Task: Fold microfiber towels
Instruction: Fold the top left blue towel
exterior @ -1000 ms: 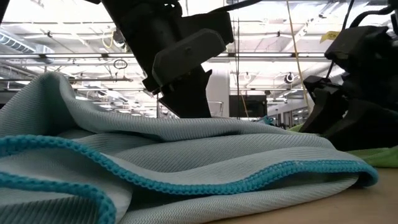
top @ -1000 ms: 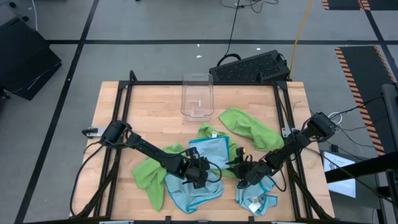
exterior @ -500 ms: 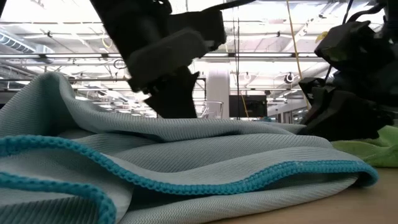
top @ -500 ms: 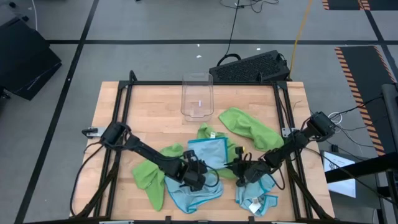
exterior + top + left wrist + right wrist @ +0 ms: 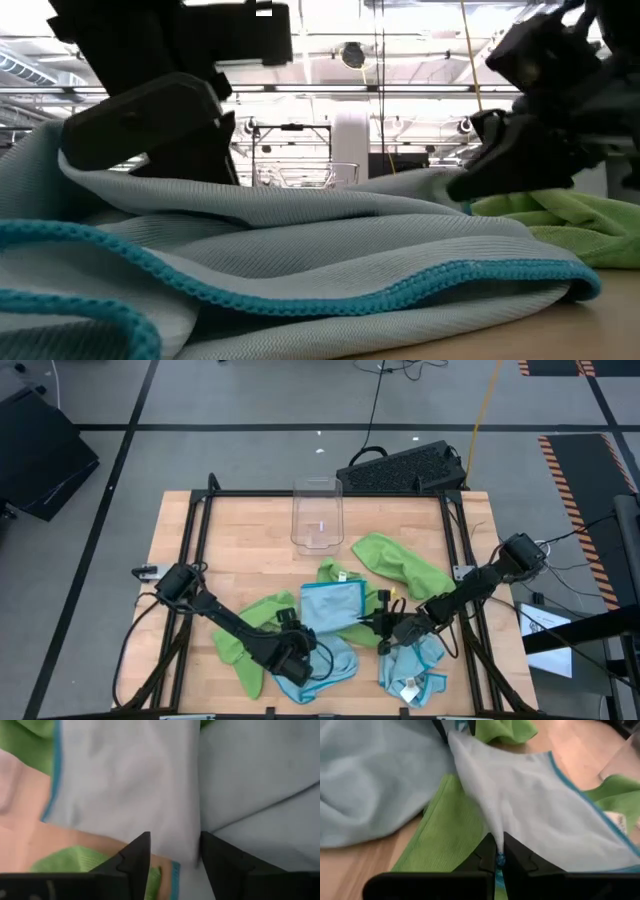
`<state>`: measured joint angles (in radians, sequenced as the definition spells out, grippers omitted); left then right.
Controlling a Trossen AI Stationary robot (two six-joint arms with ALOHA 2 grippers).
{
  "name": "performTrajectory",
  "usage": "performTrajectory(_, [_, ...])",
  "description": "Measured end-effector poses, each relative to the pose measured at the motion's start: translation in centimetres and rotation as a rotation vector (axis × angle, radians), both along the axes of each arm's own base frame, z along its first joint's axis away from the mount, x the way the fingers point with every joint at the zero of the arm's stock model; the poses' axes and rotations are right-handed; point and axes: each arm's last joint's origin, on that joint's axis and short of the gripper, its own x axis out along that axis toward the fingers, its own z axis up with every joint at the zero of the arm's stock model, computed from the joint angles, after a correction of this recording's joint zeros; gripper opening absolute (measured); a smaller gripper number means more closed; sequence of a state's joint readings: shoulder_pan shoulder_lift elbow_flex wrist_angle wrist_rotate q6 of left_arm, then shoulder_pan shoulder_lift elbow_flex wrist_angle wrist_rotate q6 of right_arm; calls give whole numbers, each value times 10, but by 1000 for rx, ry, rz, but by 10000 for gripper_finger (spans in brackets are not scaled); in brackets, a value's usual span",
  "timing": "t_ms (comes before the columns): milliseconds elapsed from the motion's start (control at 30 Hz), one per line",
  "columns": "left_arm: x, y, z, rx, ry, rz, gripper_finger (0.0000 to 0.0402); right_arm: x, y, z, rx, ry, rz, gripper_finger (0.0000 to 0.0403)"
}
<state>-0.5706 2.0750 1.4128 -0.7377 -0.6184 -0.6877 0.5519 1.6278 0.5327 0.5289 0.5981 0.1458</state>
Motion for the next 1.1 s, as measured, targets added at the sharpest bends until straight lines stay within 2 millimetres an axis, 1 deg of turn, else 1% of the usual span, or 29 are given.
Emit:
performTrajectory(167, [-3,-4,1,54,-28,-14,175,0,-6,9,6,-3,-8,8])
performTrajectory(333, [-4,2,-5,49,-14,9,174,1,-10,12,15,-2,-13,8])
performTrajectory(400, [-4,4,-6,50,-10,14,165,2,-12,12,14,0,-20,8])
performTrajectory(500, [-2,4,-6,44,-19,9,135,3,-14,12,20,-1,-32,8])
performTrajectory(733, [-1,2,-6,22,-14,-13,44,4,-16,11,35,7,-26,8])
performTrajectory(833, [-3,-2,-6,22,-14,-38,23,4,-16,11,35,11,-24,8])
performTrajectory(900, [-5,-8,-6,35,-7,-80,26,4,-16,11,43,15,-12,8])
performTrajectory(967, [-8,-13,-5,68,-24,-95,45,4,-16,11,47,19,-7,8])
performTrajectory(1033, [-11,-16,-5,97,-44,-97,75,4,-16,11,49,19,-10,8])
performTrajectory(1100, [-12,-17,-5,103,-56,-87,114,4,-16,11,49,19,-10,8])
